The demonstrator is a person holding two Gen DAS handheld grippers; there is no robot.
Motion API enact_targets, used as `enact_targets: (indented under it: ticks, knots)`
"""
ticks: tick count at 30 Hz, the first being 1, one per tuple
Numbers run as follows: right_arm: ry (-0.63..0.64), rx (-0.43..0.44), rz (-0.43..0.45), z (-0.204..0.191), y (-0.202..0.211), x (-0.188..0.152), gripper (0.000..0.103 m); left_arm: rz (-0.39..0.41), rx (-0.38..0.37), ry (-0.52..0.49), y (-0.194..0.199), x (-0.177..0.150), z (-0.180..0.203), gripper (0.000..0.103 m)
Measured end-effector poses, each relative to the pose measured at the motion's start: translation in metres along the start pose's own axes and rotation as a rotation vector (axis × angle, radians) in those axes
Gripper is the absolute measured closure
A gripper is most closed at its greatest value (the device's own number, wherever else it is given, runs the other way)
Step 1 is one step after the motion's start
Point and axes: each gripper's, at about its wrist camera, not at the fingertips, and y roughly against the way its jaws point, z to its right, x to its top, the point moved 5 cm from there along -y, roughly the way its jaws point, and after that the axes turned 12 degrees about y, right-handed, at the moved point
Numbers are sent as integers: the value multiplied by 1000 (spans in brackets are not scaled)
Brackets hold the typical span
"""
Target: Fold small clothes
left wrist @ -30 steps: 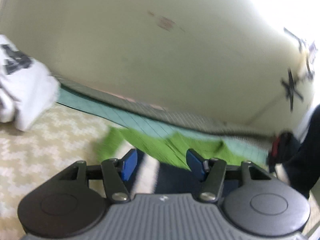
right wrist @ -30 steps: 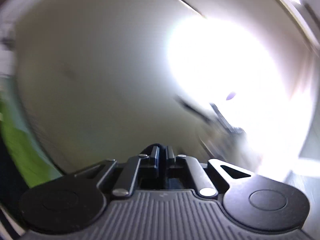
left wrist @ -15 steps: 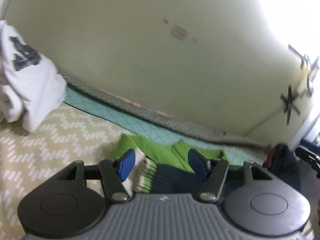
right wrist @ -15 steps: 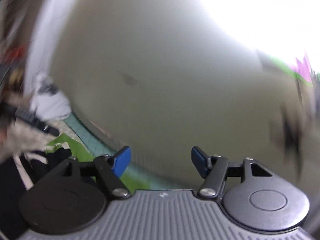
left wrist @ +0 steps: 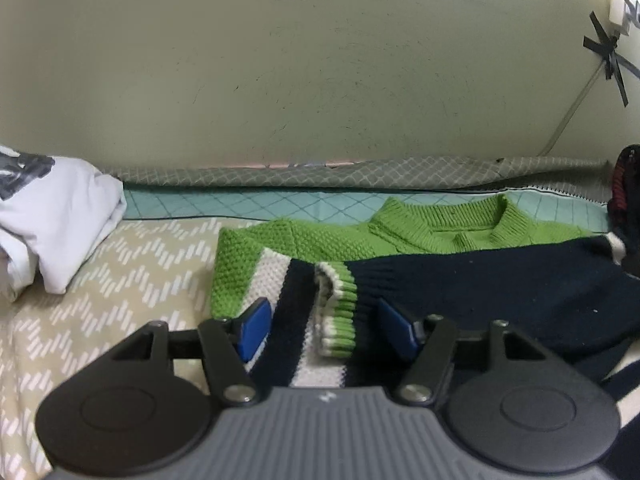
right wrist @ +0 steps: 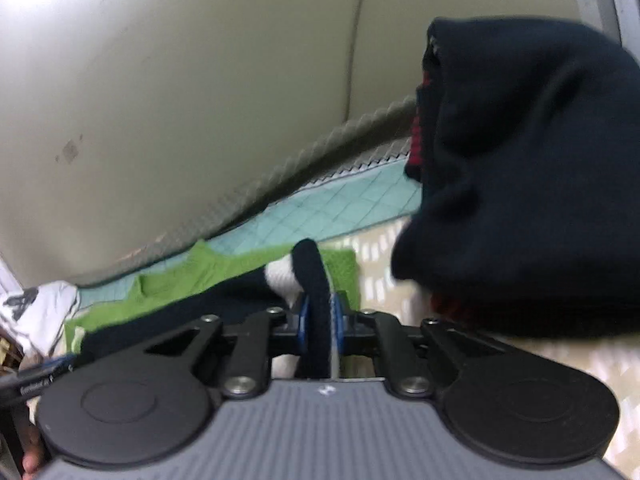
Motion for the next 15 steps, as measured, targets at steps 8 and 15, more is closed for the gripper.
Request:
enact_targets:
  ticks: [8,15]
  knots:
    - [-1,59,143,-11,78,-4,36,13,-54,78,6,5,-12,42]
    - [142,140,135,-15,172,-64,41,-10,-179,249,75,2,-61,41]
